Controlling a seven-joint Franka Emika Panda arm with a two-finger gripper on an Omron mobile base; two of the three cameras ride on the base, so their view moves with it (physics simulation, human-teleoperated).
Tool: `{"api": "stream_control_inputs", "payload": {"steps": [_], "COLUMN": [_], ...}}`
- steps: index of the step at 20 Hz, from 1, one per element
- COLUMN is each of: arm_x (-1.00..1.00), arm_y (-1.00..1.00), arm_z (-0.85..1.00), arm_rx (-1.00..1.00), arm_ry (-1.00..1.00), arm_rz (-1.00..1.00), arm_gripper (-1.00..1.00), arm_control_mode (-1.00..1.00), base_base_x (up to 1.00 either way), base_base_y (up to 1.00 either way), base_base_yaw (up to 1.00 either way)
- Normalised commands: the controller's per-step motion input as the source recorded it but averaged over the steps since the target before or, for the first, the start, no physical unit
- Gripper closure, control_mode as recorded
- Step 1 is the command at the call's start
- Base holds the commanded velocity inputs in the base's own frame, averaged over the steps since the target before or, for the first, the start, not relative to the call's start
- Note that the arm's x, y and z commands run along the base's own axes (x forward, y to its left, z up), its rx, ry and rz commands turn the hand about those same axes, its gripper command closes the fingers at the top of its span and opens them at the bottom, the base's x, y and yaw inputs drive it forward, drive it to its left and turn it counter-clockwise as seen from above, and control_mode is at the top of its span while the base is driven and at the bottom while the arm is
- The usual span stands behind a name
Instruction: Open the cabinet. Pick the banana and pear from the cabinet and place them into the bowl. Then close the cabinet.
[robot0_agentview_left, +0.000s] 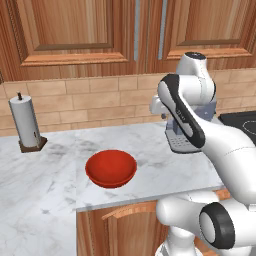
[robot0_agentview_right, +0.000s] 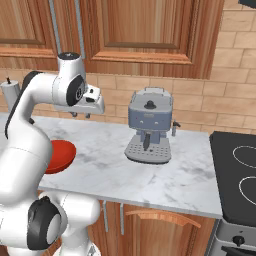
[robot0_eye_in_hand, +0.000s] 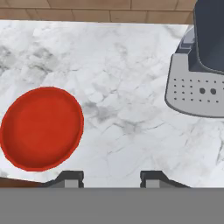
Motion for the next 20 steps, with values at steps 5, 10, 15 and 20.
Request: {"api": "stream_control_inputs", "payload": {"steps": [5, 10, 15, 20], "arm_x": [-0.19, -0.3, -0.35, -0.2], "arm_y": [0.0, 0.02, 0.0, 0.05], "arm_z": [0.06, 0.42, 0.52, 0.44], "arm_rx": [0.0, -0.01, 0.0, 0.0], "arm_ry": [0.0, -0.07, -0.18, -0.24], "arm_rz": [0.0, 0.0, 0.0, 0.0], "arm_gripper": [-1.0, -1.0, -1.0, -1.0], "arm_control_mode": [-1.0, -1.0, -1.0, -1.0], "base_base_x": [0.0, 0.0, 0.0, 0.0], "base_base_y": [0.0, 0.0, 0.0, 0.0], "base_base_yaw": [0.0, 0.0, 0.0, 0.0]}}
